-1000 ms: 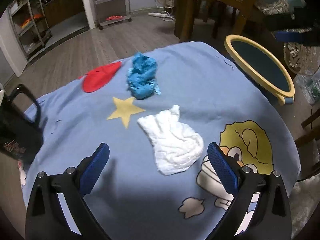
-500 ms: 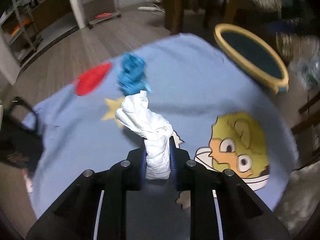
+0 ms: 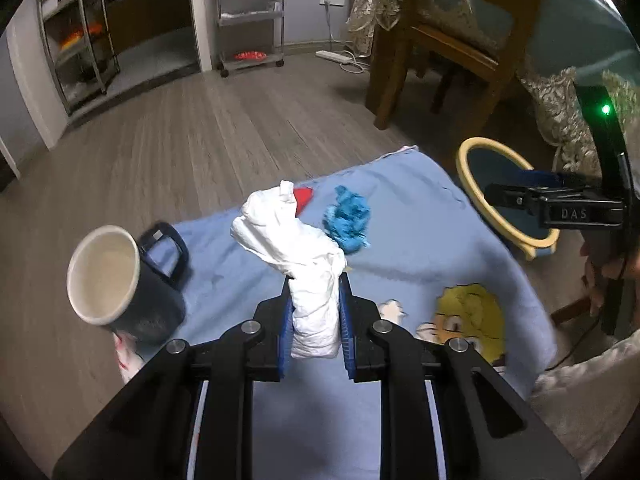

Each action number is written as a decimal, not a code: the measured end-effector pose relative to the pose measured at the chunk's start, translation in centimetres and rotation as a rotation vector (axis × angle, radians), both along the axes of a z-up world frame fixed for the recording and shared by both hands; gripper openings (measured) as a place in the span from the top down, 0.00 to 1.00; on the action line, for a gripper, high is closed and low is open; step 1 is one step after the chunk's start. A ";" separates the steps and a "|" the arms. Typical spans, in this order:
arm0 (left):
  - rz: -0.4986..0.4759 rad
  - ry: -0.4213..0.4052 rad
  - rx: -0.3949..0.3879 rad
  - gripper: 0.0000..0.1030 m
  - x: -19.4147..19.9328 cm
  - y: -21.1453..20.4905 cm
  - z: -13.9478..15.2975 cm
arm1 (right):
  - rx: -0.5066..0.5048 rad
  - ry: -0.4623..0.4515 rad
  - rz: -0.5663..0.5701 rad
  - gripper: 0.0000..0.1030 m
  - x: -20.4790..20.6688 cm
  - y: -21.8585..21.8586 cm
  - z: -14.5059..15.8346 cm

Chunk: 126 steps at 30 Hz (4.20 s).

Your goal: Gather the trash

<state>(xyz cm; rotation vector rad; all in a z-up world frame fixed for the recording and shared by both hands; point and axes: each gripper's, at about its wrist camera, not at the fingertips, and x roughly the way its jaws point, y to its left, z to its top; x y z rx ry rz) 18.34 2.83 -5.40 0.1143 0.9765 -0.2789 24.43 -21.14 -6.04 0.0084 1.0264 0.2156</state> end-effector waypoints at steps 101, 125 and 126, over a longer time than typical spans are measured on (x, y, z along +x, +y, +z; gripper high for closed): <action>-0.311 -0.175 -0.040 0.06 -6.3 -22.5 6.3 | -0.007 -0.239 -0.519 0.05 -16.8 -16.9 9.3; -0.299 -0.178 -0.034 0.06 -6.2 -22.9 6.3 | 0.015 -0.229 -0.528 0.05 -16.7 -17.2 9.1; -0.298 -0.176 -0.036 0.06 -6.2 -23.0 6.3 | 0.016 -0.232 -0.531 0.05 -16.7 -17.3 9.1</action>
